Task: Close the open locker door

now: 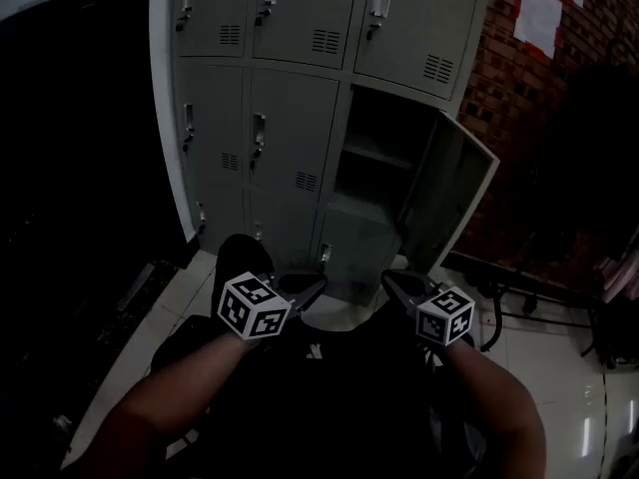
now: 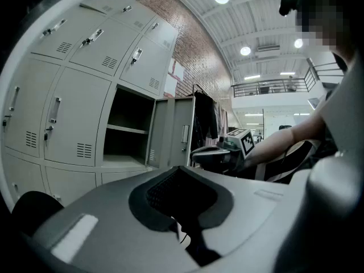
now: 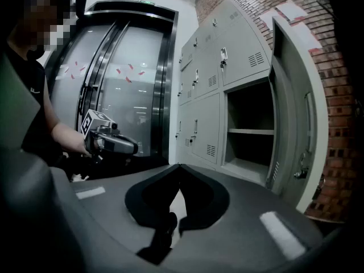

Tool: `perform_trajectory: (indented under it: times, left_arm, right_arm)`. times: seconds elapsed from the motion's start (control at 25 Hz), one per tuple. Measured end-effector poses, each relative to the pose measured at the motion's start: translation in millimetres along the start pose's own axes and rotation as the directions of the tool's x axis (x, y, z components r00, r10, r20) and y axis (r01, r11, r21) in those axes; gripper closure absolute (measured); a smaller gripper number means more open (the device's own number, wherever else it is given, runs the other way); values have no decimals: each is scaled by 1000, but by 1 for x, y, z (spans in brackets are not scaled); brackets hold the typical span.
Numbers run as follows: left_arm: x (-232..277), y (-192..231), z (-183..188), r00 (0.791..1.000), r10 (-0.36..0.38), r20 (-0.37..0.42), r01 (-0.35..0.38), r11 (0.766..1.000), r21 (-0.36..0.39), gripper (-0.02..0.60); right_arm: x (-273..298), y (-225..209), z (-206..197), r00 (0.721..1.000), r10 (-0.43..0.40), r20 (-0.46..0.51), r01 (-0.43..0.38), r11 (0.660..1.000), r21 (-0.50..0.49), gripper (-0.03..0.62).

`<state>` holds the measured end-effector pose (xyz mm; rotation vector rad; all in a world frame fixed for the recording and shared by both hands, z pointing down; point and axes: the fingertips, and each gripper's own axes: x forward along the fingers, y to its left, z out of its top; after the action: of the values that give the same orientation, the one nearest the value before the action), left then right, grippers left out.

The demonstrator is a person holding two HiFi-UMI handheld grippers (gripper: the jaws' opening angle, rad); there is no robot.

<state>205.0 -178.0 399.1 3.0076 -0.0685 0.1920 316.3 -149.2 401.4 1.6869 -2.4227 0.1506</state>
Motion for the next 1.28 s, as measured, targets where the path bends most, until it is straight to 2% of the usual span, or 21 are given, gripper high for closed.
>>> perform_trajectory:
  times: [0.32, 0.6, 0.72, 0.8, 0.96, 1.2, 1.28]
  left_arm:
    - [-1, 1, -1, 1000, 2, -3, -2, 1000, -2, 569]
    - [0, 1, -1, 1000, 1, -4, -1, 1000, -3, 569]
    - [0, 1, -1, 1000, 2, -3, -2, 1000, -3, 569]
    - [0, 1, -1, 1000, 2, -3, -2, 1000, -2, 569]
    - [1, 1, -2, 1000, 0, -4, 0, 1000, -2, 569]
    - [0, 0, -1, 1000, 1, -6, -1, 1000, -5, 569]
    - [1, -1, 0, 1000, 0, -5, 0, 1000, -7, 569]
  right_arm:
    - [-5, -6, 3, 1000, -21, -4, 21, 999, 26, 591]
    - [-21, -35, 11, 990, -142, 8, 141, 990, 23, 591]
    - [-31, -53, 15, 976, -216, 8, 216, 976, 33, 545]
    - [-41, -70, 13, 953, -301, -19, 302, 953, 33, 524]
    - [-68, -108, 6, 870, -485, -88, 487, 874, -1, 476]
    - [-94, -134, 23, 791, -609, -60, 610, 792, -3, 401]
    - [-98, -143, 32, 788, -615, -27, 616, 788, 22, 390]
